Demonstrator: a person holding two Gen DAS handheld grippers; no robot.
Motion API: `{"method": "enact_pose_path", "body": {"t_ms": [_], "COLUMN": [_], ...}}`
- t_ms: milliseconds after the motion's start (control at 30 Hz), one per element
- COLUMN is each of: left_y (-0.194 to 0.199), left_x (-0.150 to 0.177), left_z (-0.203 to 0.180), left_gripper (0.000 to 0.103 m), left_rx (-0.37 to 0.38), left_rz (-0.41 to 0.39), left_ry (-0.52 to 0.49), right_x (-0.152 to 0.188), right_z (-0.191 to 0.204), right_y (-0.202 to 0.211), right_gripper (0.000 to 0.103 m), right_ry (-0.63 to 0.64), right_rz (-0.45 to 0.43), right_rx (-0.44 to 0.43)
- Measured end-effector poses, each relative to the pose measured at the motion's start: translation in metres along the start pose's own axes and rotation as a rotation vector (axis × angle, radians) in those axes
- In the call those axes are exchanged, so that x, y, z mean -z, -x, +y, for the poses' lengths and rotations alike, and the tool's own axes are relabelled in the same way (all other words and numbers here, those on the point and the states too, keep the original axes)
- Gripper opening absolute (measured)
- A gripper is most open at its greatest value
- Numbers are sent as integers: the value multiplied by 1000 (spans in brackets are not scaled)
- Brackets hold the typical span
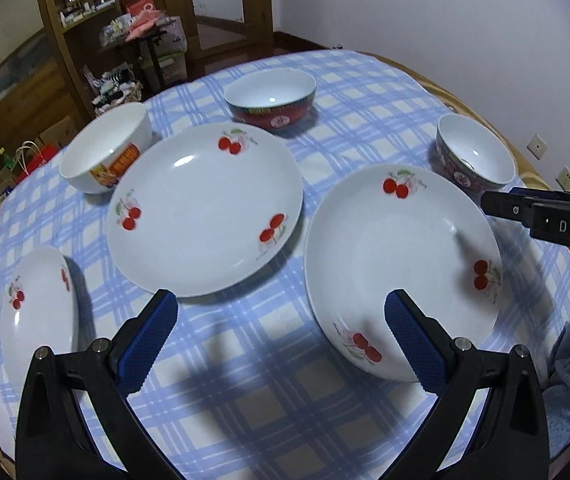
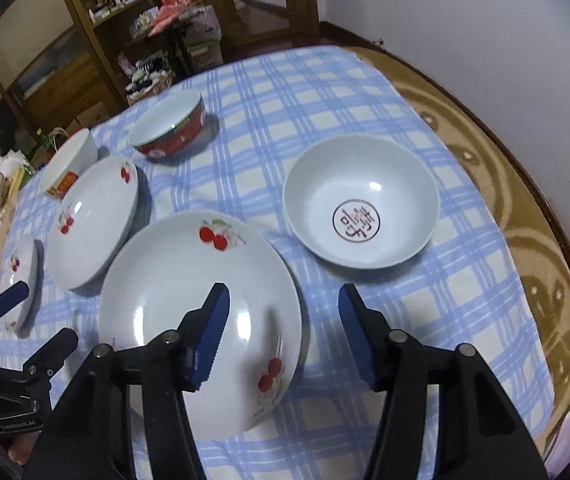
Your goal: Organize plates and bowls
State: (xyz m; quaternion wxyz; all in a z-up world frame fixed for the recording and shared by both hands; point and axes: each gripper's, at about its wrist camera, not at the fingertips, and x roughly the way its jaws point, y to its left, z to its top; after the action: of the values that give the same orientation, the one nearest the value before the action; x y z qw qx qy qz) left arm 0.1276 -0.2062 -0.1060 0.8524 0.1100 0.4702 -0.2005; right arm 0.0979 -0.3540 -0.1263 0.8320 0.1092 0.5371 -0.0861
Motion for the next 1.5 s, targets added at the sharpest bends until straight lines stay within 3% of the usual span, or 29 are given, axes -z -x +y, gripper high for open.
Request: {"method": "enact_pose_path", "body": {"t_ms": [167,367,433,533,733,833,967,1133,1500], "left_y": [-8,-23,-26,-33,-45,-48,-51,-50,-42], "left_x": [1,4,6,7,8,8,9,10,16], "left_z": [1,3,1,0,-4,-4,-2,-5,-1], "left_gripper": [95,78,72,65,58,43,34,17,16], "left_rx": [11,94,88,103,78,103,140,180,190], "left_rz": [17,80,86,107,137,154,163,161,167], "left_ry": [9,30,24,28,4,12,40,38,56], "right_x": [3,3,3,4,5,4,5,5,7], "right_z": [0,-7,-8,-10,-7,-4,0,1,3], "right_y": [-14,-28,-33,-39,-41,-40,-42,-44,-36], "right_gripper": [59,59,59,48,47,37,20,15,13], "right_ry": [17,34,37,29,42,53,63,75,80], "right_rz": [44,45,53,79,74,73,90,100,126], "right_rx": [13,15,10,9,10,3,-31,-6,-36]}}
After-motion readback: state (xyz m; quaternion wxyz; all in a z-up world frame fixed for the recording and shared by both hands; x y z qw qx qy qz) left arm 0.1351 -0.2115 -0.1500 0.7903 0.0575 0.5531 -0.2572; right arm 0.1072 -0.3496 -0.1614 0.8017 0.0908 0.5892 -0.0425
